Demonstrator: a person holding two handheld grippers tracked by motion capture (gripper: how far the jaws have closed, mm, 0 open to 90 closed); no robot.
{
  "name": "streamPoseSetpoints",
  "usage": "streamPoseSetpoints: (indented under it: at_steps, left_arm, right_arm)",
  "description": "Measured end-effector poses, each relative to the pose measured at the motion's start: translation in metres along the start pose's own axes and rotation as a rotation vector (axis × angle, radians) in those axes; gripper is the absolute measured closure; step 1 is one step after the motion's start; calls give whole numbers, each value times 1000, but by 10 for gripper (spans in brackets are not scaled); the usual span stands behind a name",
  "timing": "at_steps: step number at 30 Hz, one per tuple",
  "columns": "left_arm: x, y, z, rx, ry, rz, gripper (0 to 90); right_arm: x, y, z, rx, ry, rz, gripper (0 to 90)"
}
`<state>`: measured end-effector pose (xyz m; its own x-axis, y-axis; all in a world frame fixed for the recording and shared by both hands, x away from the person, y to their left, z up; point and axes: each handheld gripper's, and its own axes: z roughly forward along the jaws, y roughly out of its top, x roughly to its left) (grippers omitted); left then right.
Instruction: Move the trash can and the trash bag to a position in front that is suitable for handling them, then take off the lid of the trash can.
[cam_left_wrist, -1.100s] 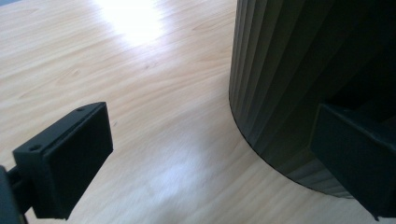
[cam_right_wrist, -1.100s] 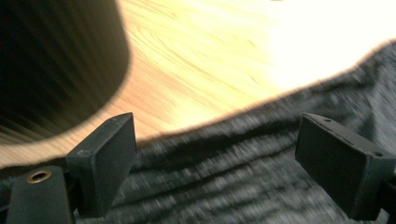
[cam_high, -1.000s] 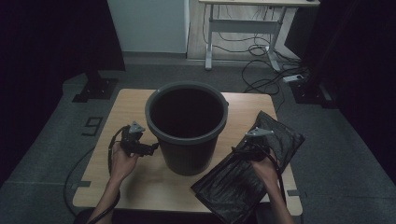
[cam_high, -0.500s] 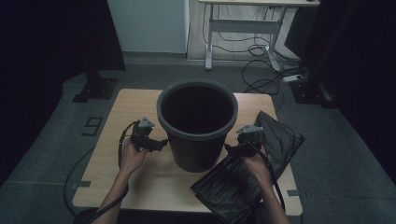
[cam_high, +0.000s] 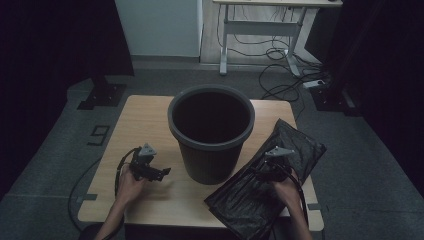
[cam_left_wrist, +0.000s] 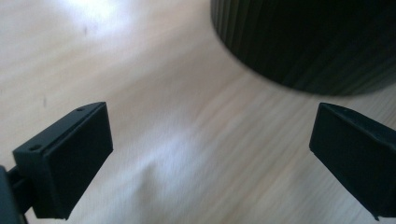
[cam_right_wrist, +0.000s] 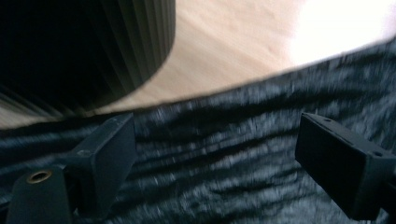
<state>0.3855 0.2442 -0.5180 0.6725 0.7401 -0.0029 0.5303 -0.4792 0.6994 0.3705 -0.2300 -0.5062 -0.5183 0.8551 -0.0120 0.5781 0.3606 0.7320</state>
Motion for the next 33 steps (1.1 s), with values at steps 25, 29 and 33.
streamPoseSetpoints:
  at_steps: [25,29,33]
  left_arm:
    - [1,-34,9,55,29,-38,0]
    - [0,-33,9,57,35,-44,0]
    - [1,-33,9,54,33,-47,0]
  right_arm:
    - [2,-50,19,-11,-18,43,122]
    - [4,-51,18,-11,-19,46,122]
    - [4,-51,18,-12,-19,47,121]
